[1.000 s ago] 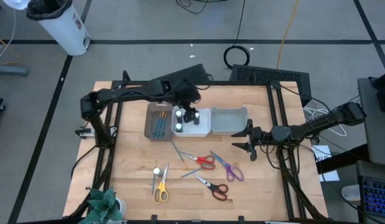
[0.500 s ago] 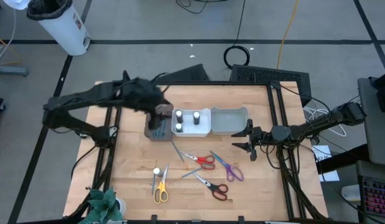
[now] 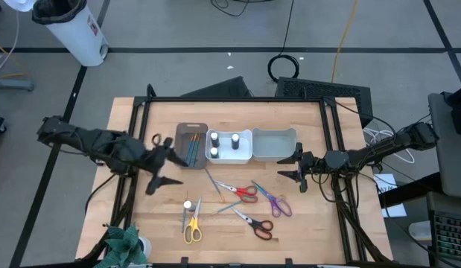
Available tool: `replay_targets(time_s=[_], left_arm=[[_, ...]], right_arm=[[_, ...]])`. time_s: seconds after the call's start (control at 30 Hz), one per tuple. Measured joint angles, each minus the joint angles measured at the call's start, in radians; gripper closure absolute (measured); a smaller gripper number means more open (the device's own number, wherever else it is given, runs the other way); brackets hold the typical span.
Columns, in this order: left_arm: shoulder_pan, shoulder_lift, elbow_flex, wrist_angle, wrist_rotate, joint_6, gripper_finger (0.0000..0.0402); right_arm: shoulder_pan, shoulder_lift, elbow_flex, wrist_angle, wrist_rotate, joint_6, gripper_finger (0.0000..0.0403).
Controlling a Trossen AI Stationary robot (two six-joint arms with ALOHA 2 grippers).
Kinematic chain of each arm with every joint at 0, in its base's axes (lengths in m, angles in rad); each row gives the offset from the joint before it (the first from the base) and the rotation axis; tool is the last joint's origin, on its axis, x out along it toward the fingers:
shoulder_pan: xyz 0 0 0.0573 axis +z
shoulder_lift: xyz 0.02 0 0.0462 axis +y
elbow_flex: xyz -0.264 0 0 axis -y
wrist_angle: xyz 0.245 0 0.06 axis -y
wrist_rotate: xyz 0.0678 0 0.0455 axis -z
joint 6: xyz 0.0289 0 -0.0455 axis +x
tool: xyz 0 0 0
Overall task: Pick & Place Paint Supplies
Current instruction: Put the blue paint brush into the black bin
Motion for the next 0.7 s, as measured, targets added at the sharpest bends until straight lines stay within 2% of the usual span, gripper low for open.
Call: replay_targets(time_s=[0.17,0.27,0.4,0.57,0.7], left_arm=[[-0.085,-0.144,-0.120,0.060,-0.173,0.029,0.0128],[-0.097,-0.220,-0.193,0.113,-0.227,0.050,0.0134],[-0.092,-0.275,-0.323,0.245,-0.232,0.040,0.0141],[-0.087,-0.254,-0.444,0.322,-0.211,-0.001,0.0140],[-0.095,-0.221,-0.459,0.259,-0.093,-0.048,0.0139]], right_arm=[[0.000,0.000,0.000,0.000,0.000,0.000,0.0232],[0.000,0.000,0.000,0.000,0.000,0.000,0.0232],[0.000,0.000,0.000,0.000,0.000,0.000,0.0232],[0.000,0.000,0.000,0.000,0.000,0.000,0.0232],[0.000,0.000,0.000,0.000,0.000,0.000,0.0232]])
